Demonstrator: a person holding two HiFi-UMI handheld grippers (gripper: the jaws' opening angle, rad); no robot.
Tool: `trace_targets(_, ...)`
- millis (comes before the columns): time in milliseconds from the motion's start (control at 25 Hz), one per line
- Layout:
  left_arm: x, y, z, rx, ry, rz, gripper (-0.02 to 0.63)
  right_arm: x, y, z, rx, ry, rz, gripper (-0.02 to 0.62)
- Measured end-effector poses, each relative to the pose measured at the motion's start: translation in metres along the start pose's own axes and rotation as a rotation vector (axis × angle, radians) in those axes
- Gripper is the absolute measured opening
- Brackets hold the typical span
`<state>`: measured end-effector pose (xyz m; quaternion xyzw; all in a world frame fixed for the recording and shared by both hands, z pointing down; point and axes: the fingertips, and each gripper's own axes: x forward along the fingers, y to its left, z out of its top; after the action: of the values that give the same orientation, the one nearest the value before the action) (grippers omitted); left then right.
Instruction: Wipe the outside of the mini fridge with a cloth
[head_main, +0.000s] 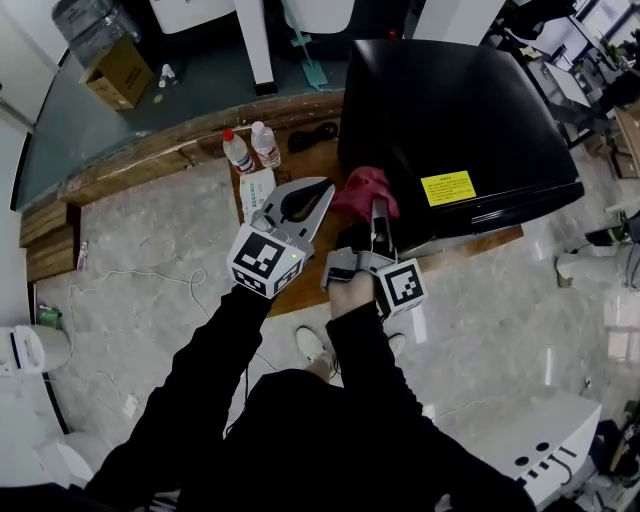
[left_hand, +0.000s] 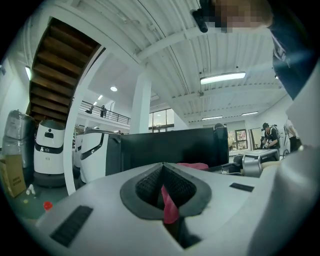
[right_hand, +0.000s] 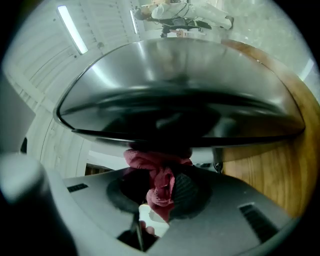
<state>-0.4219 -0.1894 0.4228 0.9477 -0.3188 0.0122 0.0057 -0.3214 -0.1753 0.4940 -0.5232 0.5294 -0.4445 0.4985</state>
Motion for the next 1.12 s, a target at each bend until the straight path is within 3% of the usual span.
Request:
trace_targets(480,0.032,0.004,-0.148,-0.08,0.162,-0.072,0.006,0.002,-0.136,-0.015,-0.063,0.018,-0.143,0.101)
trace_targets(600,0.034,0.007,-0.176,-0.11,0.2,-0.065,0.006,0.001,-0.174,-0.018,-0.049,0.021,-0.211,0.101)
trace_targets(960,0.03,0.009,-0.207,-0.136,0.256,-0.068,0.006,-0.011,-0.255,-0.023,-0.058,0.037,-0.367,0.103)
trace_targets(1120,0.025,0.028,-0.193,-0.137,0.234,-0.05,0.006,-0.009,-0.26,-0.032,-0.154,0.092,-0.394,0.097)
